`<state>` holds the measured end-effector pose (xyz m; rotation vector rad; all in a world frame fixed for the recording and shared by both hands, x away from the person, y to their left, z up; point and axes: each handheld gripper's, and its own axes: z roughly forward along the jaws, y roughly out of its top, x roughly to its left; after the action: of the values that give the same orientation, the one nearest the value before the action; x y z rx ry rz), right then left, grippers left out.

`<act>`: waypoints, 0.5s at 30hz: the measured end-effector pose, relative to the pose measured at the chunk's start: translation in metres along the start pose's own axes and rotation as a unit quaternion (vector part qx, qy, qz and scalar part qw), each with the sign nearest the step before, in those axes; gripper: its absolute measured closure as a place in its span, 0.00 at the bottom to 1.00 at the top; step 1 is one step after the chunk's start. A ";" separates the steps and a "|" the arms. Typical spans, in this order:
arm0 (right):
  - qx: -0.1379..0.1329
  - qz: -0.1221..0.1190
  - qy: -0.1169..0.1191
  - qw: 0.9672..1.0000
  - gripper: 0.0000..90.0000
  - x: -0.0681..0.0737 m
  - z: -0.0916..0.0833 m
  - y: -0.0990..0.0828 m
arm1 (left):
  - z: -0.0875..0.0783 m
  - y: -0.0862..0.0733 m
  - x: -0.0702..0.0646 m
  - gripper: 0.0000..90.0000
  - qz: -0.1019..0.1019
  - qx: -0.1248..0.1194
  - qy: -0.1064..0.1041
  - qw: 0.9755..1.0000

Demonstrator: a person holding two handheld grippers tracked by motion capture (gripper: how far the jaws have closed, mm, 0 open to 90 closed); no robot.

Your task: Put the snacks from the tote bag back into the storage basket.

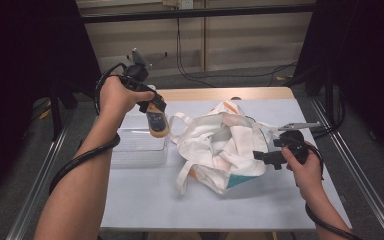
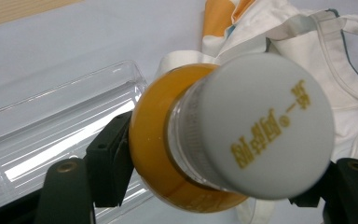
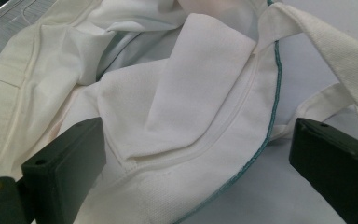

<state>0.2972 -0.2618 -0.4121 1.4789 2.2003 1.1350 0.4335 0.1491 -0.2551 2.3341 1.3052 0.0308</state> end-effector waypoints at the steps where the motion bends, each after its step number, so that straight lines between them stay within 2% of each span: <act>1: 0.000 0.000 0.000 1.000 0.04 0.000 0.000 0.000 | 0.000 -0.001 0.001 0.34 -0.004 0.000 0.000 1.000; 2: -0.001 0.001 0.001 1.000 0.04 0.000 0.000 0.000 | 0.000 -0.001 0.002 0.34 -0.004 0.001 -0.001 1.000; 3: -0.001 0.001 0.000 1.000 0.04 0.000 0.001 0.000 | 0.001 -0.002 0.004 0.34 -0.013 -0.005 0.000 1.000; 7: 0.000 0.003 0.000 1.000 0.04 0.000 0.001 -0.001 | 0.001 -0.004 0.007 0.34 -0.008 0.000 0.003 1.000; 9: -0.001 0.001 0.001 1.000 0.04 0.000 0.001 -0.001 | 0.002 -0.006 0.009 0.34 -0.013 0.001 0.006 1.000; 10: -0.001 0.001 0.001 1.000 0.04 0.000 0.001 -0.001 | 0.002 -0.006 0.011 0.34 -0.007 0.002 0.004 1.000; 11: 0.000 0.001 0.001 1.000 0.04 0.001 0.002 -0.001 | 0.003 -0.007 0.011 0.34 -0.013 0.000 0.006 1.000; 15: -0.001 0.001 0.001 1.000 0.04 0.001 0.002 0.000 | 0.006 -0.010 0.013 0.34 -0.014 0.003 0.004 1.000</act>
<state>0.2977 -0.2605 -0.4134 1.4799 2.1980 1.1396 0.4341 0.1619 -0.2673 2.3227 1.3428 0.0286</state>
